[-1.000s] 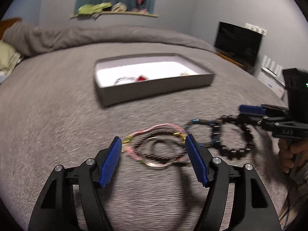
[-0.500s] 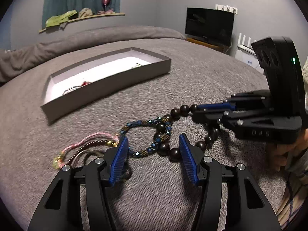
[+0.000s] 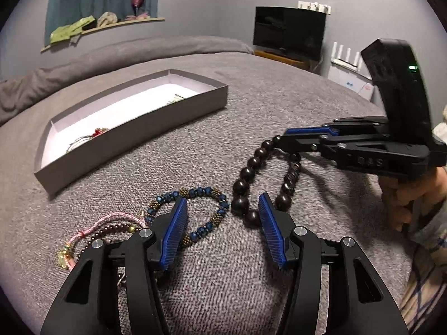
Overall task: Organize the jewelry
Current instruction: 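Grasp the blue beaded bracelet with the left tool while the right tool grasps the black bead bracelet, then lower both bracelets into the tray and open both tools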
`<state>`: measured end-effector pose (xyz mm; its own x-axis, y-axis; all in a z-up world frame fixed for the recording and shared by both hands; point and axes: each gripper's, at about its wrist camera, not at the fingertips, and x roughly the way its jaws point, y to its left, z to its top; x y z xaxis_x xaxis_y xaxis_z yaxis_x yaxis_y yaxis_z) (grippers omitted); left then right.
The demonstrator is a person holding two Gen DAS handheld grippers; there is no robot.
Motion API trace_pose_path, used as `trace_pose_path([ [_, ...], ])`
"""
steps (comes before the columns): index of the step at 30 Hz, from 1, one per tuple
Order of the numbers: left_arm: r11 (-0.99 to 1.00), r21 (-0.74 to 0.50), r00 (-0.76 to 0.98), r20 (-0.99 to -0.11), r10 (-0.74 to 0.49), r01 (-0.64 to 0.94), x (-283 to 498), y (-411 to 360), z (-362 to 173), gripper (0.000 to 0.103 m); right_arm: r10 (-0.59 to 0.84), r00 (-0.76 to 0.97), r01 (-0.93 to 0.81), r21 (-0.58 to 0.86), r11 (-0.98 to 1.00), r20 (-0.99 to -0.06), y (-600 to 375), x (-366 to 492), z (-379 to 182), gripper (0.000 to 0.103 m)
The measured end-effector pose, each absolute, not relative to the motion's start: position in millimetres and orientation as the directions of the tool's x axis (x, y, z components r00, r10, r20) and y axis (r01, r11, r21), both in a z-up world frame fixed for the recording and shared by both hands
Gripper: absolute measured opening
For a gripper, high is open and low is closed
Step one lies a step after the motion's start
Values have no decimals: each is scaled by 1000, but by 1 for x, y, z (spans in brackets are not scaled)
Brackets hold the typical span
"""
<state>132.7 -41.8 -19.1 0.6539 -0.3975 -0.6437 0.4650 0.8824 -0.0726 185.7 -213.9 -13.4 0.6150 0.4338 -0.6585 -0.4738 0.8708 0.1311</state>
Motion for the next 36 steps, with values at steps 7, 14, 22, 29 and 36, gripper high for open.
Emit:
trace_pose_path([
  [7,884,-21,638,-684,-353,467,136,-46,-29,53,415,627,-428,154,891,-660,-230,193,-13,14],
  [14,914,-41,628,-714,-310,404,152,-40,-36,11,440,588,-437,191,879,-679,-226,195,-21,15],
  [22,921,-17,691,-656,-305,390,144,-34,-19,7,490,602,-475,211,855,-630,-220,188,-9,14],
  [29,933,-2,739,-609,-287,360,151,-17,6,7,516,642,-506,192,841,-567,-210,192,15,14],
  [36,942,-16,779,-557,-287,335,168,8,31,7,545,658,-547,166,820,-519,-189,205,42,14],
])
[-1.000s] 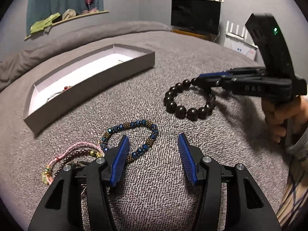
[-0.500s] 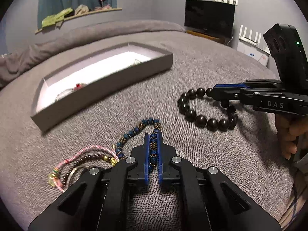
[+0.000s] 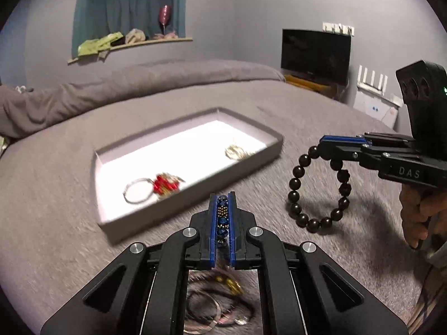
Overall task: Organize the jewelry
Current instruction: 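Lower both bracelets into the tray and open both tools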
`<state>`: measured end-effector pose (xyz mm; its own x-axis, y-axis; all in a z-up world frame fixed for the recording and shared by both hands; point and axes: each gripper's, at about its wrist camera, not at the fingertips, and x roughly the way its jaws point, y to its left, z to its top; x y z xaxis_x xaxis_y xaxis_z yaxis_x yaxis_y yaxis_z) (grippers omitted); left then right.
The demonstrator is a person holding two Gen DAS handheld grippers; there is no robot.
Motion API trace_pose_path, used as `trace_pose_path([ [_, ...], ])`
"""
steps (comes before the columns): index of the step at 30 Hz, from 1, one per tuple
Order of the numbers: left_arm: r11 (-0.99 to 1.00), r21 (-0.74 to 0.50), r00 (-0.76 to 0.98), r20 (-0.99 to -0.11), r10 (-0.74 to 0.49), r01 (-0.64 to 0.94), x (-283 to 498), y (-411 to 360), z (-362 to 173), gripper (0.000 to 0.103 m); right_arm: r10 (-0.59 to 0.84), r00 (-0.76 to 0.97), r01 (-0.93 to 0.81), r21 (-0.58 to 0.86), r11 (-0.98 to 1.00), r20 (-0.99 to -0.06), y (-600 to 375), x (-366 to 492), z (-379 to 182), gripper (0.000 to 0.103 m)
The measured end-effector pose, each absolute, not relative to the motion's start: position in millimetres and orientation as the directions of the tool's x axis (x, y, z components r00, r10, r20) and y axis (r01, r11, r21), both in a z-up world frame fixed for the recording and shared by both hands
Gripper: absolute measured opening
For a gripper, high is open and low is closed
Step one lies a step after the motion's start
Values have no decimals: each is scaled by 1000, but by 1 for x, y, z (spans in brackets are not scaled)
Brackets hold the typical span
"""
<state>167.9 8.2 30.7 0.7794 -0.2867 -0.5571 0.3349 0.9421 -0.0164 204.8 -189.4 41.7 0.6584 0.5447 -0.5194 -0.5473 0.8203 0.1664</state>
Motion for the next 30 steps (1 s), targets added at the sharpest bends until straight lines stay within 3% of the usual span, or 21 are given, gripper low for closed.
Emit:
trace_pose_path([
  [30,954,-161,854,-427,-298,253,233,76,65,8,613,648,-639,115,761,-452,-86,271,84,14],
])
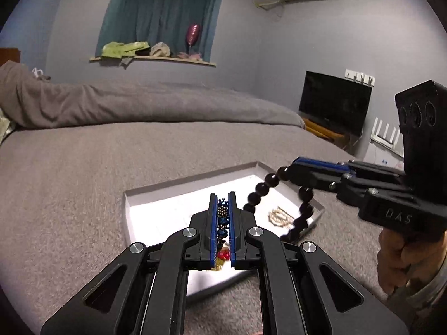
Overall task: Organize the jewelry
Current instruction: 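Lower both bracelets into the tray and open both tools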
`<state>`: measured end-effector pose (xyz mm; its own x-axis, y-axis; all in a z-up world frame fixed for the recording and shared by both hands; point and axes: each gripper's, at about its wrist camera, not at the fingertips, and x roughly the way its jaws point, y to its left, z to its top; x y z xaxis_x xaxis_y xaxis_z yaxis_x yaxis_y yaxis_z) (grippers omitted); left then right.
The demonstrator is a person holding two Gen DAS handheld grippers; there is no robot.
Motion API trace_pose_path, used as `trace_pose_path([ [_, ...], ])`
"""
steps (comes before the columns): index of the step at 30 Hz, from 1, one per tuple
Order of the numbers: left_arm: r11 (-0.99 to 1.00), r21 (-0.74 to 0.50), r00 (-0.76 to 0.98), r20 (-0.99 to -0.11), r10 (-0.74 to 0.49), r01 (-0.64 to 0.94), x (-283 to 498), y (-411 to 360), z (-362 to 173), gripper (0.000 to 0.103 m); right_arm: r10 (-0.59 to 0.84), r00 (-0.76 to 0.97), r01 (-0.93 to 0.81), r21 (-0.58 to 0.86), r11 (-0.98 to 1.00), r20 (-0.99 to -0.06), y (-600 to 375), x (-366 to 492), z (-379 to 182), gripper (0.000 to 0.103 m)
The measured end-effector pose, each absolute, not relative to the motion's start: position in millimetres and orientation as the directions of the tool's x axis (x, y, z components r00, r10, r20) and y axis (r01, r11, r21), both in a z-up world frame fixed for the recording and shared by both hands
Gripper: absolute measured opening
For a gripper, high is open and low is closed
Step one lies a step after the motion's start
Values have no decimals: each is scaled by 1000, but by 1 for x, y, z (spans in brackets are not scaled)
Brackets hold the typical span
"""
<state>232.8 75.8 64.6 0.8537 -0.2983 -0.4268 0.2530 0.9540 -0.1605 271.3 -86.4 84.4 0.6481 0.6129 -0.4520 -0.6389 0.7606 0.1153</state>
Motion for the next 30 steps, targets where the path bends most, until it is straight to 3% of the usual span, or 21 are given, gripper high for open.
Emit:
trace_pose_path([
  [6,957,-178,806,-518,-288,228,258,76,29,8,548,630,-588,123,799,-551,-82,299,48,14],
  [13,969,-164,771,-587,-248,187,270,79,12,8,483,639,-510,140,849,-599,-111,320,22,14],
  [15,973,-154,767,-599,-228,169,270,82,10,16,463,639,-492,137,860,-615,-119,325,16,14],
  [18,980,-126,772,-604,-199,154,266,83,10,38,439,642,-474,124,872,-628,-127,328,13,16],
  [20,980,-125,778,-596,-198,153,262,85,12,60,436,649,-472,120,874,-624,-132,326,14,32],
  [21,981,-120,784,-591,-193,151,259,87,14,63,430,657,-469,112,876,-619,-135,323,16,46],
  [22,981,-116,787,-586,-192,153,256,89,15,67,429,665,-470,104,877,-611,-138,319,18,54],
  [30,984,-125,804,-567,-177,129,216,98,25,72,464,676,-510,90,855,-572,-157,268,30,54],
])
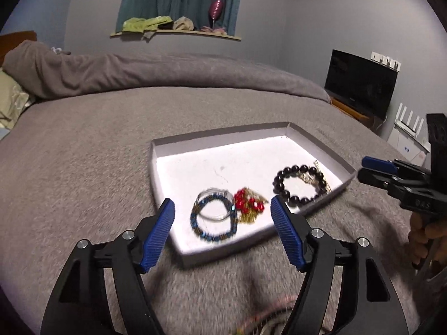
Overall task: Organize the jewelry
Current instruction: 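Lower both bracelets into the tray and open both tools, then move the left tool back over the pink and gold bracelet tangle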
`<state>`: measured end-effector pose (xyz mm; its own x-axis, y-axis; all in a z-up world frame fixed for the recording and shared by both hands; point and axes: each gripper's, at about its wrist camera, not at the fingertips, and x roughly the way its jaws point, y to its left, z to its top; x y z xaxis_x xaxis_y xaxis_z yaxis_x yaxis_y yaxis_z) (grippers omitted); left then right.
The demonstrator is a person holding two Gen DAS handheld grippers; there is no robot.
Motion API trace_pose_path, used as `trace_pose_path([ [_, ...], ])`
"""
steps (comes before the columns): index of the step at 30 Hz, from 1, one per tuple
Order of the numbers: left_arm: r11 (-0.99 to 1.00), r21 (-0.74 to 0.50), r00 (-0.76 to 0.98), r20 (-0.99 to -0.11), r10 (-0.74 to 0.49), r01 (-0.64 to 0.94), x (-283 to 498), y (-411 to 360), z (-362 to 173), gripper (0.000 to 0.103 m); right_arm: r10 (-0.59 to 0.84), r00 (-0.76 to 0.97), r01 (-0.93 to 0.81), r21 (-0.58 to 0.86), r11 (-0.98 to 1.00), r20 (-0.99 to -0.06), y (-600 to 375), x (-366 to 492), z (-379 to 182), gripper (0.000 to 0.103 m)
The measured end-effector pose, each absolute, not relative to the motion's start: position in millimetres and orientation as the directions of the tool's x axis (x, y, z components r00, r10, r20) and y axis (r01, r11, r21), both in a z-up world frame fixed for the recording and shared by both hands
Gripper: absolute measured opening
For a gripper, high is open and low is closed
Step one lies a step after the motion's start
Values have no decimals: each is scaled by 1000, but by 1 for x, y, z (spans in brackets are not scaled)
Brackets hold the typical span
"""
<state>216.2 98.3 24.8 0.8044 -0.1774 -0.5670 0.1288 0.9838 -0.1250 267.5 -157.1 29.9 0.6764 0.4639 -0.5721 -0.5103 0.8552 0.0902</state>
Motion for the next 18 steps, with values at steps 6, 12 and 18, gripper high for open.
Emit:
trace_pose_path([
  [6,986,-113,793,-587,-163,119,180,93,18,72,518,645,-558,117,821,-562,-154,225,29,54],
  [12,984,-127,746,-642,-175,122,154,91,-5,67,558,618,-575,165,801,-555,-150,207,22,54],
  [18,983,-129,712,-677,-185,132,154,88,-20,52,569,591,-588,178,789,-572,-148,203,9,54],
])
